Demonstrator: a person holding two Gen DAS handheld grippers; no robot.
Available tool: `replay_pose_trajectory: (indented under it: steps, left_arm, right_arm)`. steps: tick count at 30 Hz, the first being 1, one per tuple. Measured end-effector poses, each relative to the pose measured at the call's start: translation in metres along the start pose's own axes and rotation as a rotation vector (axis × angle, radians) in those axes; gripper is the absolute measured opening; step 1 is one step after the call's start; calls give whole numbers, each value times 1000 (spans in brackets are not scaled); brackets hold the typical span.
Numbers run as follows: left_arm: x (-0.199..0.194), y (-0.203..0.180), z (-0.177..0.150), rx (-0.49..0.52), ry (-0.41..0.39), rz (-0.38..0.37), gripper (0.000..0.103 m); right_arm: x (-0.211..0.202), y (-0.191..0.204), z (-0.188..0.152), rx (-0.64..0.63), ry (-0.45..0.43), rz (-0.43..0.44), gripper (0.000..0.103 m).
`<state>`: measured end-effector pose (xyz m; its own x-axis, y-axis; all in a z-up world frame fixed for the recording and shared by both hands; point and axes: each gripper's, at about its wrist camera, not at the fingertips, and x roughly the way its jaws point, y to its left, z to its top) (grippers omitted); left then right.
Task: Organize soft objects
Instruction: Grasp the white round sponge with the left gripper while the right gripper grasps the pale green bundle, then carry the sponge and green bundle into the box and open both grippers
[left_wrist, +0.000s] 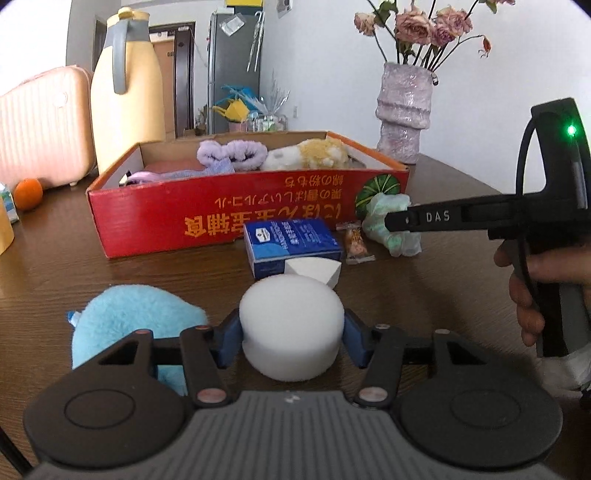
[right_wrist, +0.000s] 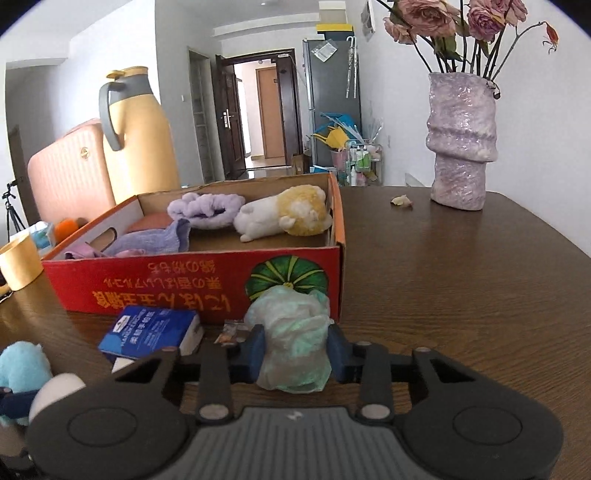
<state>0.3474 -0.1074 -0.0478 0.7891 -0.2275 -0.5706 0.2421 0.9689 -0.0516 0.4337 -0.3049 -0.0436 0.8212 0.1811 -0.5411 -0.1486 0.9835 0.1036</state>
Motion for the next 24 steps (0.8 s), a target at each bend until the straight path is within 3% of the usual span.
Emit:
replay_pose_trajectory:
  steps: [6,15,24]
  left_arm:
    - [-37,-7,-6,12,-58,-8,56]
    - [-120,3,-38,-15,-49,15,57]
    - [-168,-9,-46,5,-103,7,57]
  right_arm:
    - [-41,7,-8,33,-62,5,27]
    - [-174,43,-83,104,-71,205,27]
    - [-227,68,-107,53,-104,208,27]
